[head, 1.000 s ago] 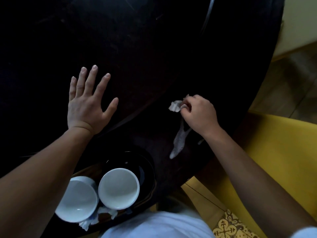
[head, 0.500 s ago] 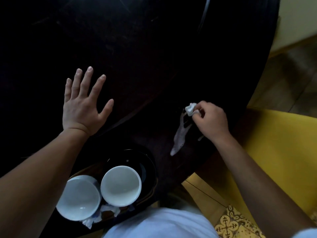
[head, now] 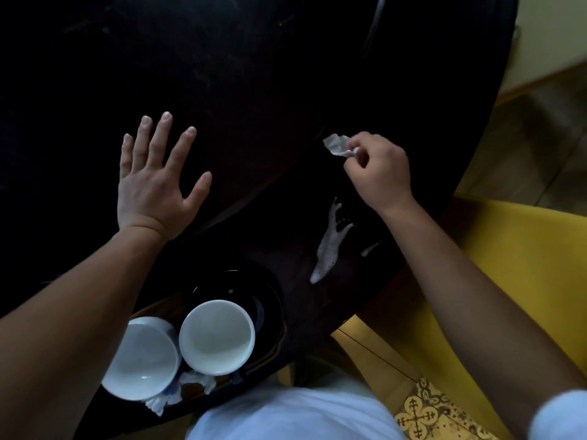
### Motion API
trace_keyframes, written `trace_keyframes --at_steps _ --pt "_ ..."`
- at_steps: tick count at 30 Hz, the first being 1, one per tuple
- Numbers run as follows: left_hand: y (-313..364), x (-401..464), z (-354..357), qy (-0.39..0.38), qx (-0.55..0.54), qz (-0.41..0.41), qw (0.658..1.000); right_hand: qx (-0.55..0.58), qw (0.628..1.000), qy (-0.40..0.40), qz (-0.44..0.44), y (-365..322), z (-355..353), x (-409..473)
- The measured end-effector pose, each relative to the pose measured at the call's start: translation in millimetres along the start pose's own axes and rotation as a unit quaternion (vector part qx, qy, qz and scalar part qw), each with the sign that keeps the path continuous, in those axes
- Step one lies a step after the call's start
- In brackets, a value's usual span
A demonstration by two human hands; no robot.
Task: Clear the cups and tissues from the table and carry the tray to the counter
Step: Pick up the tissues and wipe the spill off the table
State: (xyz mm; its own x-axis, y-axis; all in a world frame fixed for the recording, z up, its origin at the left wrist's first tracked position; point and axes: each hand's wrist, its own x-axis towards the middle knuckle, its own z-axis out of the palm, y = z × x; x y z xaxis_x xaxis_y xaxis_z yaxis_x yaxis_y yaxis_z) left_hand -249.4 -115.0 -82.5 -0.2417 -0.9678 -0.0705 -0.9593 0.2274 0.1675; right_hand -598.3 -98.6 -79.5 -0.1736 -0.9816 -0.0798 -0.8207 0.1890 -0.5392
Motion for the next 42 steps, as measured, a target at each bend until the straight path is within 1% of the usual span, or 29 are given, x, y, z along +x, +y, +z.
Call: trace_keyframes --at_steps 3,6,8,11,13,16,17,21,28,30,33,35,40,42 --pt "4.4 2.6 1.3 0.004 0.001 -0.004 1.0 -0.039 0.997 -0.067 -0.015 -3.2 16.4 2.5" --pt "7.6 5.5 2.4 0.003 0.003 -0.008 1.0 -0.058 0.993 -0.102 -0.019 -4.5 23.7 -17.6" --pt "9.2 6.5 2.7 0.002 0.004 -0.009 1.0 -0.065 0.989 -0.127 -0.037 -4.9 23.9 -41.7" --pt "10.5 6.6 3.0 0.004 0.001 -0.011 1.0 -0.052 0.985 -0.161 -0.047 -2.2 20.0 -69.3" --pt "10.0 6.5 3.4 0.005 0.003 -0.01 1.0 -0.022 0.988 -0.148 -0.031 0.7 14.8 -68.5" --pt "8.7 7.0 2.7 0.001 0.003 -0.009 1.0 0.008 0.997 -0.072 -0.016 1.7 8.4 -49.1" --pt "8.3 6.7 2.5 -0.001 0.004 -0.009 1.0 0.012 0.998 -0.062 -0.012 0.4 7.7 -41.6" --pt "8.2 6.0 1.6 -0.001 0.003 -0.008 1.0 -0.035 0.994 -0.103 -0.022 -0.9 15.4 -32.2" --pt "11.4 7.5 1.7 0.0 0.005 -0.012 1.0 -0.033 0.983 -0.172 -0.061 4.2 14.3 -81.4" --pt "12.2 8.6 2.2 0.002 0.003 -0.012 1.0 -0.028 0.987 -0.149 -0.052 6.6 9.0 -75.0" --pt "13.3 8.9 2.2 0.001 0.002 -0.013 1.0 -0.028 0.996 -0.079 -0.038 5.8 3.5 -54.5" --pt "13.5 9.0 1.8 0.0 0.002 -0.014 1.0 -0.036 0.997 -0.065 -0.037 10.8 -1.8 -46.6" --pt "13.7 9.6 2.0 0.007 -0.007 -0.012 1.0 -0.069 0.998 0.001 0.0 65.7 -51.1 -57.3" --pt "14.3 9.0 1.5 0.009 -0.013 -0.011 1.0 -0.091 0.995 -0.001 0.032 83.1 -67.0 -67.8"
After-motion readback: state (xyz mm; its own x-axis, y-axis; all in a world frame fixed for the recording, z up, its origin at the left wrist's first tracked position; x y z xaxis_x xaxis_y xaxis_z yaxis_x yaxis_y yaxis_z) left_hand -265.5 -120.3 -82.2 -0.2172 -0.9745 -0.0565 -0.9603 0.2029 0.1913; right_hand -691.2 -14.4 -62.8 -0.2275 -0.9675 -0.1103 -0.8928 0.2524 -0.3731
